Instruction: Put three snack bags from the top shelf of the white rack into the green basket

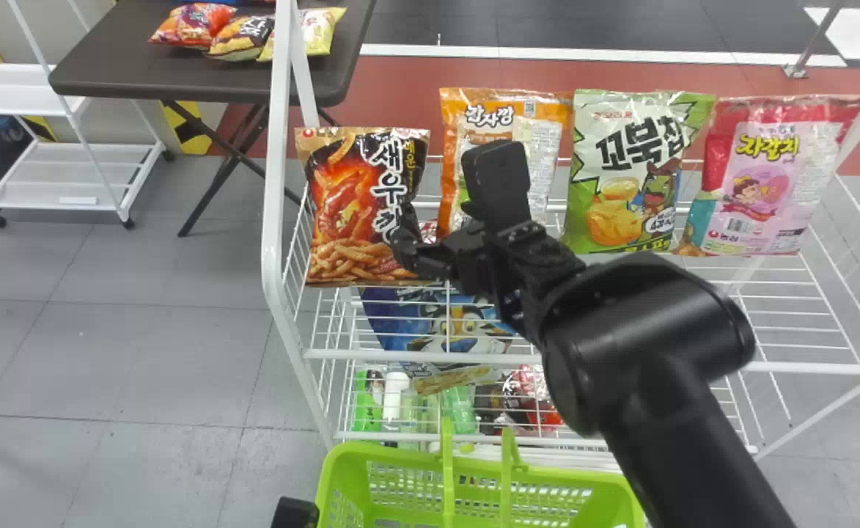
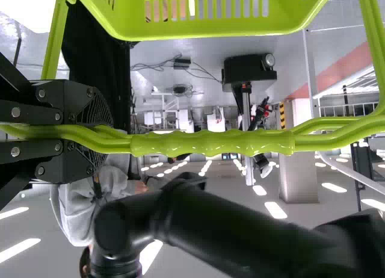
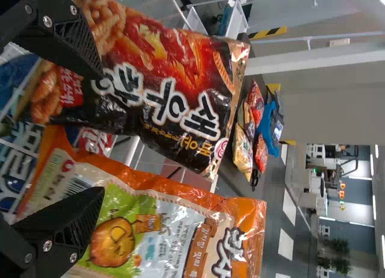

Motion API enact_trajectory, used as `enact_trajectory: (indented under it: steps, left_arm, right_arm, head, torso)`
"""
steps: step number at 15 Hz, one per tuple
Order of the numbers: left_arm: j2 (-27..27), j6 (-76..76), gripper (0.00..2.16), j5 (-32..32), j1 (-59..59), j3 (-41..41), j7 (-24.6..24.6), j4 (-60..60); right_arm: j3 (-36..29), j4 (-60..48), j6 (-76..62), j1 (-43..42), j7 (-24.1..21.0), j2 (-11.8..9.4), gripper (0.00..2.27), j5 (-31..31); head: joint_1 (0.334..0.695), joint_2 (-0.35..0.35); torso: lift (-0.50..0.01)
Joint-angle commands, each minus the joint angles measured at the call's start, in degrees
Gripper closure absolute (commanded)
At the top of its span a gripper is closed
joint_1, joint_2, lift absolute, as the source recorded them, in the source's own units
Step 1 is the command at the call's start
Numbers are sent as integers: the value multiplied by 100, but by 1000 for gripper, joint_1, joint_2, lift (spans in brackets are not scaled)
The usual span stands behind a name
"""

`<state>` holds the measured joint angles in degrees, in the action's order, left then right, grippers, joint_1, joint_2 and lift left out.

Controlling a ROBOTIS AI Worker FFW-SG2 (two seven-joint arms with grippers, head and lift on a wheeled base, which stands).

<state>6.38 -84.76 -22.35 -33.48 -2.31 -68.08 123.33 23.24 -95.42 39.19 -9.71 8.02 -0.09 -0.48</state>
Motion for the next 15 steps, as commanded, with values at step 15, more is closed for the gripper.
enact_trajectory:
  steps: [15]
  left_arm:
    - [109,-98,2118,-59,509,-366,-12,-318]
  right_arm:
    - [304,1764,-284,-1314,657,14,572,-638]
  head:
    - [695,45]
  torso:
    - [0]
